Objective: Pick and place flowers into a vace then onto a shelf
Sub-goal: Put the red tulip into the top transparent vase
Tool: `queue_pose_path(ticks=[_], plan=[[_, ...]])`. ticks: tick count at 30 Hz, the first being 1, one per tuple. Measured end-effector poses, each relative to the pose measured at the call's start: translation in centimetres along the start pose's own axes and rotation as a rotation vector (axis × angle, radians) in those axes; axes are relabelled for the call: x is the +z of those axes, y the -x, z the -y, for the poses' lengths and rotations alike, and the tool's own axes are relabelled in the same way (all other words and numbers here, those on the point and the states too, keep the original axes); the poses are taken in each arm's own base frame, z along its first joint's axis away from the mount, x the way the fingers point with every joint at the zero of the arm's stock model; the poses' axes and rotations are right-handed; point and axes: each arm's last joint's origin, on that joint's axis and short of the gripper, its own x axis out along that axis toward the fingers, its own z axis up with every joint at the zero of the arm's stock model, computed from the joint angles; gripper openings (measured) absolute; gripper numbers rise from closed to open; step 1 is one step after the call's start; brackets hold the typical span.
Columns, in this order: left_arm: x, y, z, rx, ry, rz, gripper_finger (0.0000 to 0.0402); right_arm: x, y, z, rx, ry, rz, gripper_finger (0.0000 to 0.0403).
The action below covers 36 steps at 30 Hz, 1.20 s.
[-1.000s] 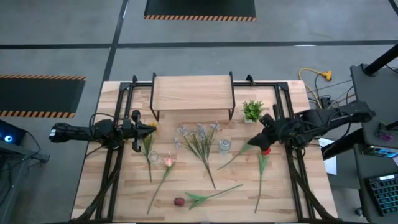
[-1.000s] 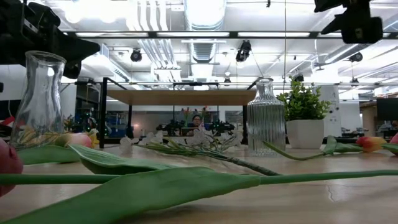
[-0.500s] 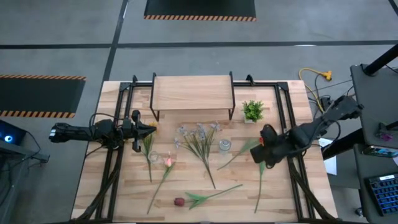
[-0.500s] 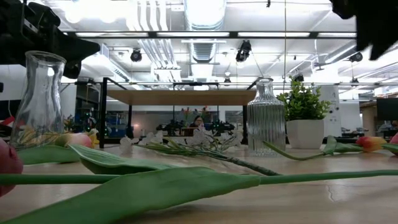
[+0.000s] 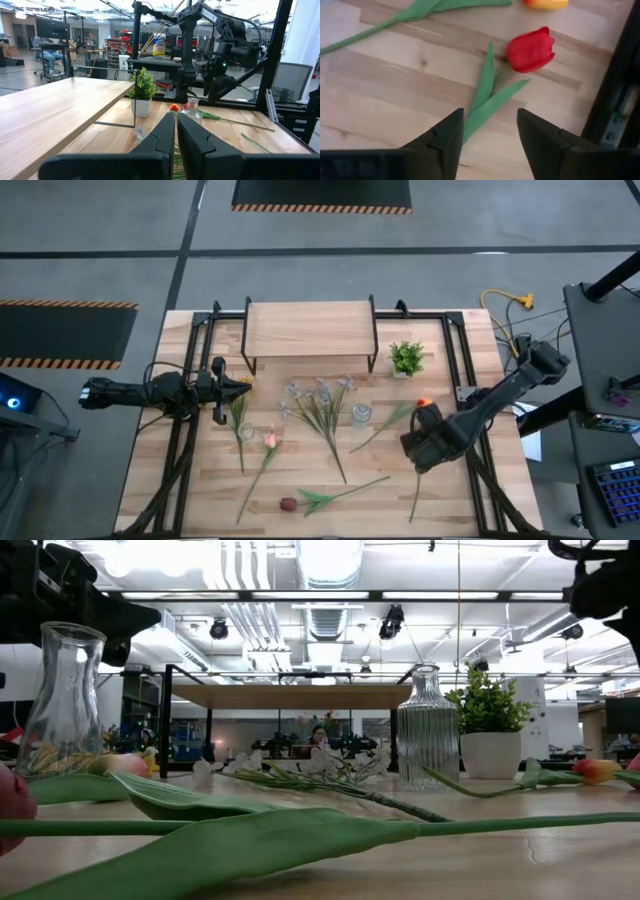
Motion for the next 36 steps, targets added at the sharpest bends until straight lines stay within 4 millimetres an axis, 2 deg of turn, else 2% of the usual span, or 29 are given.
queue_pose_path(ticks=[7,13,21,31,36], plan=[[0.0,0.0,0.0,0.000,0.000,0.000,0.0003,-0.9,-1.7,-1.0,-0.064,-0.027,0.023,0.0235],[0.0,0.0,0.0,0.000,0.000,0.000,0.0003,-1.6,-3.3,-1.9,-0.091,-0.031,0.035,0.0255],[0.0,0.0,0.0,0.000,0.000,0.000,0.0003,-2.1,-5.3,-2.2,-0.167,-0.040,0.046,0.0246],[0.0,0.0,0.0,0.000,0.000,0.000,0.0003,-2.4,-7.7,-2.0,-0.081,-0.056,0.008,0.0233],[0.0,0.0,0.0,0.000,0.000,0.000,0.0003,-2.3,-7.8,-1.6,-0.066,-0.059,-0.006,0.0211]])
